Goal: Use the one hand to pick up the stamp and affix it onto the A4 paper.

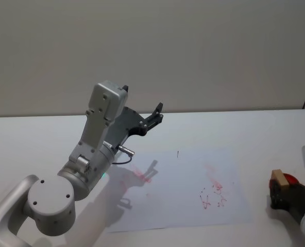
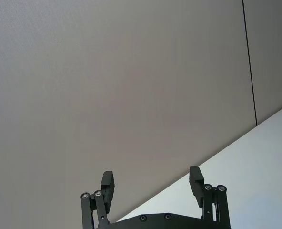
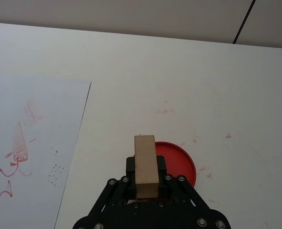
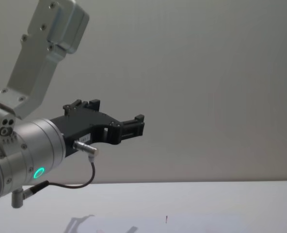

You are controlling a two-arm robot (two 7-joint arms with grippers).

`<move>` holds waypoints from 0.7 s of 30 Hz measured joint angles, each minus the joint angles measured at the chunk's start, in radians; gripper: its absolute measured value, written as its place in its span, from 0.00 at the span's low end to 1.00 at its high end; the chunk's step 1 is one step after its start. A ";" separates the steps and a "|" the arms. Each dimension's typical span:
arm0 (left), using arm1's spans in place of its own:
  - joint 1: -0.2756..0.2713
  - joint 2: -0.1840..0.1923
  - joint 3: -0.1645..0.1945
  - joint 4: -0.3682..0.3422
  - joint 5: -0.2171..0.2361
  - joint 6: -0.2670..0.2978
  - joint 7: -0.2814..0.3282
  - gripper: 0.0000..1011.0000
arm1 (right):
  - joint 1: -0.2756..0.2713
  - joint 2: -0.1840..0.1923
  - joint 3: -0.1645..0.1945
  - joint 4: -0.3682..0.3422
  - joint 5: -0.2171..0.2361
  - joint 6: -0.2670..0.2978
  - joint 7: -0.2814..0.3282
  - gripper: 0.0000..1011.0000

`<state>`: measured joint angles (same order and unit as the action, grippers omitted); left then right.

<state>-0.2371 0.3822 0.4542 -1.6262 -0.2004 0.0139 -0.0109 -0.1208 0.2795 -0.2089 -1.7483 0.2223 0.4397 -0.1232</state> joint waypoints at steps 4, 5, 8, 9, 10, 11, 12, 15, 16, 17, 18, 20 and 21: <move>0.000 0.000 0.000 0.000 0.000 0.000 0.000 0.99 | 0.002 0.000 0.000 -0.001 -0.012 -0.005 0.008 0.22; 0.000 0.000 0.000 0.000 0.000 0.000 0.000 0.99 | 0.003 0.000 0.000 -0.001 -0.015 -0.007 0.010 0.21; 0.000 0.000 0.000 0.000 0.000 0.000 0.000 0.99 | 0.008 0.002 -0.002 -0.008 -0.033 -0.018 0.023 0.22; 0.000 0.000 0.000 0.000 0.000 0.000 0.000 0.99 | 0.012 0.003 -0.003 -0.012 -0.045 -0.024 0.032 0.22; 0.000 0.000 0.000 0.000 0.000 0.000 0.000 0.99 | 0.015 0.003 -0.003 -0.014 -0.050 -0.027 0.037 0.21; 0.000 0.000 0.000 0.000 0.000 0.000 0.000 0.99 | 0.016 0.003 -0.004 -0.016 -0.055 -0.030 0.042 0.21; 0.000 0.000 0.000 0.000 0.000 0.000 0.000 0.99 | 0.018 0.003 -0.004 -0.017 -0.061 -0.033 0.047 0.21; 0.000 0.000 0.000 0.000 0.000 0.000 0.000 0.99 | 0.031 0.003 -0.008 -0.026 -0.085 -0.045 0.074 0.22; 0.000 0.000 0.000 0.000 0.000 0.000 0.000 0.99 | 0.033 0.003 -0.009 -0.028 -0.090 -0.047 0.081 0.21; 0.000 0.000 0.000 0.000 0.000 0.000 0.000 0.99 | 0.040 0.003 -0.011 -0.031 -0.102 -0.053 0.096 0.22; 0.000 0.000 0.000 0.000 0.000 0.000 0.000 0.99 | 0.044 0.002 -0.013 -0.032 -0.107 -0.055 0.103 0.22; 0.000 0.000 0.000 0.000 0.000 0.000 0.000 0.99 | 0.053 0.000 -0.016 -0.035 -0.119 -0.061 0.121 0.22; 0.000 0.000 0.000 0.000 0.000 0.000 0.000 0.99 | 0.061 -0.002 -0.019 -0.036 -0.128 -0.066 0.137 0.21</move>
<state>-0.2371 0.3821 0.4542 -1.6262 -0.2004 0.0138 -0.0109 -0.0595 0.2777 -0.2276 -1.7839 0.0938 0.3734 0.0141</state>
